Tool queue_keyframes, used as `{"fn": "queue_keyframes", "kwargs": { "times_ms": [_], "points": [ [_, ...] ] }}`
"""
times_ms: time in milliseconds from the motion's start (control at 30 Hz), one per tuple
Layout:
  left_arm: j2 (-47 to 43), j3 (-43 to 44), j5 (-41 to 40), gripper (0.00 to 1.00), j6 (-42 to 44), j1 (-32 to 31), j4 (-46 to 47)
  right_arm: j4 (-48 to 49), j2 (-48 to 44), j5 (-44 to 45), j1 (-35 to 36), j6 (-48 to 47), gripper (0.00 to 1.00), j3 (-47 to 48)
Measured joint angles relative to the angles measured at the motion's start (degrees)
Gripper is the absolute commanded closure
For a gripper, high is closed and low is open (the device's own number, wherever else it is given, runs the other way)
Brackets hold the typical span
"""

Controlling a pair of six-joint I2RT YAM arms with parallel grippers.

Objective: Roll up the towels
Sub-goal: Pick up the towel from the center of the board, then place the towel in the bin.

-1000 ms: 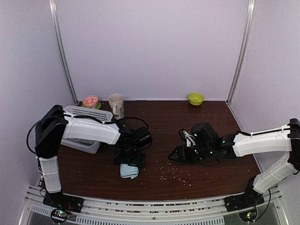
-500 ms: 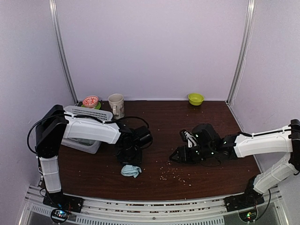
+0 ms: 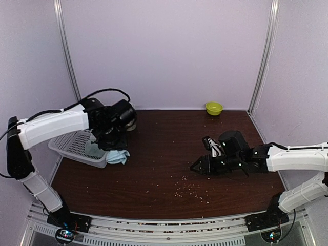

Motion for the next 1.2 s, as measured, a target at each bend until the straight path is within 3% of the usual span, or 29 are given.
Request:
{"fn": "queue_keyframes", "kwargs": {
  "times_ms": [267, 533, 833, 1200],
  "points": [
    [-10.6, 5.2, -6.4, 1.0, 0.4, 16.1, -10.4, -1.6, -0.5, -0.3, -1.4, -2.6, 0.53, 0.0],
    [-4.0, 6.8, -6.2, 1.0, -6.0, 32.0, -17.2, -2.0, 2.6, -4.1, -4.9, -5.1, 0.53, 0.2],
    [13.0, 17.7, -2.4, 1.0, -17.9, 34.3, -19.2, -3.7, 3.1, -7.8, -8.6, -7.4, 0.53, 1.3],
    [16.1, 8.7, 2.3, 1.0, -27.4, 33.2, -15.1, -6.0, 3.0, -9.2, -10.4, -9.1, 0.53, 1.4]
  ]
}}
